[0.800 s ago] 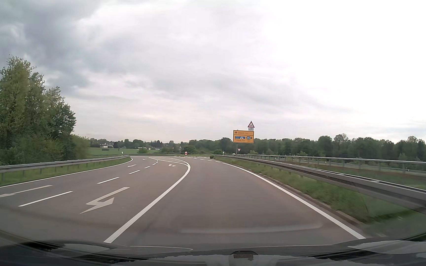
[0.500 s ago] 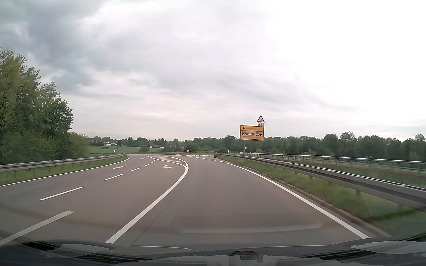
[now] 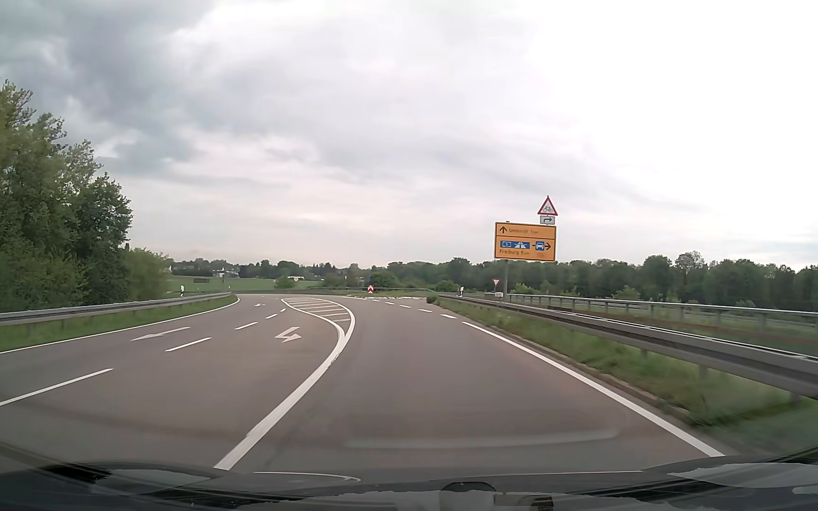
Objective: Follow the waypoints while adhering to traffic rules and regulations
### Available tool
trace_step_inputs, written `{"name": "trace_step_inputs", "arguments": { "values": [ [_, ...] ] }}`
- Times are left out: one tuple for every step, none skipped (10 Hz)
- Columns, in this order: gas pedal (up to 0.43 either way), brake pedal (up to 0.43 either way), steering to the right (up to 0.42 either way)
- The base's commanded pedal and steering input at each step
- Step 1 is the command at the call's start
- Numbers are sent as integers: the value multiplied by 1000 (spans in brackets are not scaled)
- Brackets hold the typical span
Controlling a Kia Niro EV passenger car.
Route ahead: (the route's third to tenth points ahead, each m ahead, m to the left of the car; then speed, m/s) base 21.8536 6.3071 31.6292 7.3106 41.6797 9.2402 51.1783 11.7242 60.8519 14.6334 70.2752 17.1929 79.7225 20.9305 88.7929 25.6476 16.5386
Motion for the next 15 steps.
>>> {"name": "trace_step_inputs", "arguments": {
  "values": [
    [79, 0, -21],
    [79, 0, -22],
    [79, 0, -22],
    [79, 0, -23],
    [79, 0, -23],
    [79, 0, -24],
    [79, 0, -25],
    [79, 0, -26],
    [79, 0, -28],
    [79, 0, -29],
    [79, 0, -29],
    [79, 0, -30],
    [79, 0, -30],
    [79, 0, -30],
    [79, 0, -30]
  ]
}}
